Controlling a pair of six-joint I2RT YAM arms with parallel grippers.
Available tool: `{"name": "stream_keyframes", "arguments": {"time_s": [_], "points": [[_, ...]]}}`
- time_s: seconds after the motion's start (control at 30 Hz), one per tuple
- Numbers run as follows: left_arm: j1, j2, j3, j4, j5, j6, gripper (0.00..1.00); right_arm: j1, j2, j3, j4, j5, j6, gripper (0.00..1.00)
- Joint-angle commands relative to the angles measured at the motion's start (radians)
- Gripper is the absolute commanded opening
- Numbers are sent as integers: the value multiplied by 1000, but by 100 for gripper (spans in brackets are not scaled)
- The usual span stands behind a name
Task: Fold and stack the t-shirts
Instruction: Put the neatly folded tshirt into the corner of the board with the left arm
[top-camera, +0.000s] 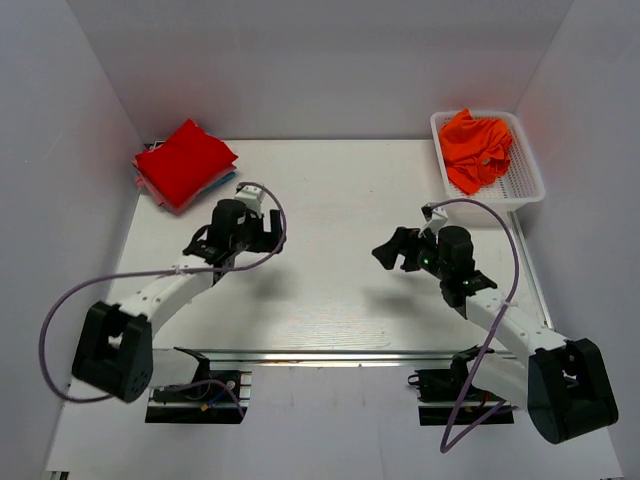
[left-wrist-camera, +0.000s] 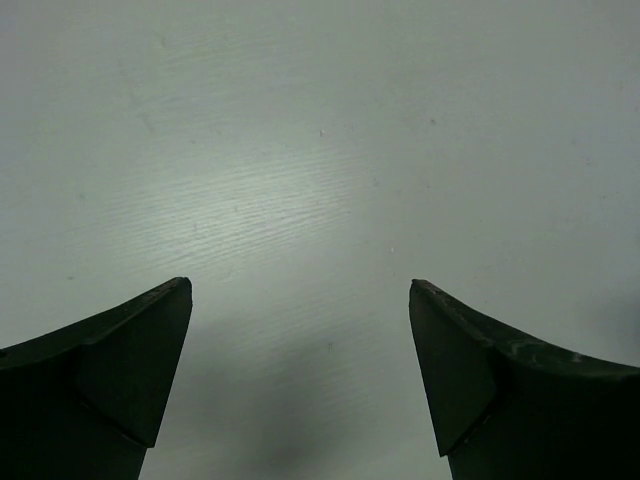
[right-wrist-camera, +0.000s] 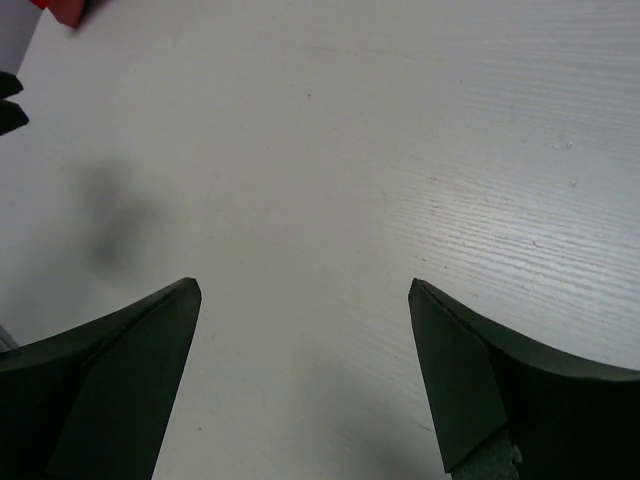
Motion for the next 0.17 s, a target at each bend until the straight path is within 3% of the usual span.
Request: {"name": "stream_keyframes", "arguments": {"time_s": [0.0, 0.13], "points": [[-10, -145, -16, 11, -152, 29, 100, -1, -14, -18, 133, -11, -29, 90], [-19, -198, -25, -28, -167, 50, 100, -1, -17, -33, 176, -53, -31, 90]]}}
